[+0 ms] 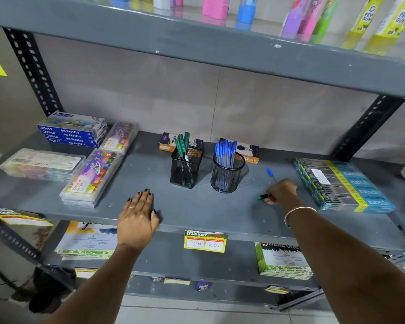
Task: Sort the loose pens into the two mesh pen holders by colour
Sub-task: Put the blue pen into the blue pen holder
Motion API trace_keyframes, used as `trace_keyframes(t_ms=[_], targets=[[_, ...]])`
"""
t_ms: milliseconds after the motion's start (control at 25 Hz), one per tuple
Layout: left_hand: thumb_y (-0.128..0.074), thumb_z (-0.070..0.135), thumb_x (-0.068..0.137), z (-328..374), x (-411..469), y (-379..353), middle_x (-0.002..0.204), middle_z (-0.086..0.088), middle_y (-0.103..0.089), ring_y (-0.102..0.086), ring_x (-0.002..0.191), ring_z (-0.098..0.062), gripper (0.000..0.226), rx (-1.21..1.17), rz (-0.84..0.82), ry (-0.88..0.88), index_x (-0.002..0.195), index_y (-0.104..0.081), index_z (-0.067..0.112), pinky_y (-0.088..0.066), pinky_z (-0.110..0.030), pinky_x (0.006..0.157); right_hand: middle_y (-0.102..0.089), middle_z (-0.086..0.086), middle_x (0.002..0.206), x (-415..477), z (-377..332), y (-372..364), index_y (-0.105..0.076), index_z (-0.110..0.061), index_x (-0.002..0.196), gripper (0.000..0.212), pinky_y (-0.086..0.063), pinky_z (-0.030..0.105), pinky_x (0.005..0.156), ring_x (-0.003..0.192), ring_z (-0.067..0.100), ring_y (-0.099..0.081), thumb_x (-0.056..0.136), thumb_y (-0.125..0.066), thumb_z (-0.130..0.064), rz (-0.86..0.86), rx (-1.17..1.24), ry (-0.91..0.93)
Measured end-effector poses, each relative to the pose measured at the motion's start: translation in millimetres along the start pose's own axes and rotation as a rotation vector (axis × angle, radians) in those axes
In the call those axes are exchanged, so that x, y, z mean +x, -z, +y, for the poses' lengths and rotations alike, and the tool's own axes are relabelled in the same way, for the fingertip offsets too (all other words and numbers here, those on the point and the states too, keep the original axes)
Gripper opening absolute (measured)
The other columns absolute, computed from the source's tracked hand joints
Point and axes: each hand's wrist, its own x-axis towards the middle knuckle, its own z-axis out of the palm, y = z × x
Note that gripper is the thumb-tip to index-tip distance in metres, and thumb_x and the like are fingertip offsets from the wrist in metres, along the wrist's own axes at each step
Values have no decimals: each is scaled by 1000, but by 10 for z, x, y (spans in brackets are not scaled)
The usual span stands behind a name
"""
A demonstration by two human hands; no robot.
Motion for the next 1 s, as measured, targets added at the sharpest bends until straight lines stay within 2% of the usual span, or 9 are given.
trace_keyframes(t_ms=[120,200,320,440,680,880,1000], targets=[[-27,30,79,0,0,1,122,-21,-59,-55,112,-35,60,8,-2,1,115,-60,-4,-38,-47,96,-51,8,22,-104,-64,-11,-46,2,73,21,-43,22,23,17,16,-52,94,-44,3,-59,159,51],[-26,31,79,2,2,1,122,-21,-58,-55,113,-36,61,11,-7,2,116,-59,-5,-37,-47,97,-50,11,22,-169,-98,2,-45,4,79,20,-38,20,19,16,17,-51,98,-39,2,-109,217,25],[-25,31,80,0,-3,-3,123,-22,-57,-54,113,-36,61,11,-18,2,116,-58,-5,-36,-48,97,-49,15,23,-286,-90,72,-44,6,77,21,-37,21,18,15,17,-50,97,-42,1,-152,234,-21],[-24,31,80,5,-4,0,124,-22,-57,-53,114,-36,62,4,-19,0,117,-58,-5,-37,-48,97,-49,14,22,-396,-75,97,-41,5,69,27,-38,20,19,15,15,-49,96,-43,4,-142,225,3],[-24,32,80,7,-8,5,124,-23,-56,-53,114,-36,63,-12,-15,0,117,-58,-6,-35,-48,98,-52,12,25,-610,-57,47,-43,3,67,30,-43,20,23,16,13,-51,97,-43,0,-239,192,-21],[-24,32,80,6,-11,1,124,-23,-56,-52,115,-37,63,-24,-14,2,117,-58,-6,-34,-49,99,-54,8,26,-795,-279,94,-48,3,68,28,-46,19,27,20,11,-55,96,-48,-2,-256,283,75],[-23,32,79,12,-15,-1,124,-23,-56,-52,115,-36,64,-26,-10,3,117,-58,-6,-34,-49,99,-56,5,29,-891,-519,137,-50,-1,69,24,-47,19,28,21,9,-55,92,-56,-3,-167,372,204]])
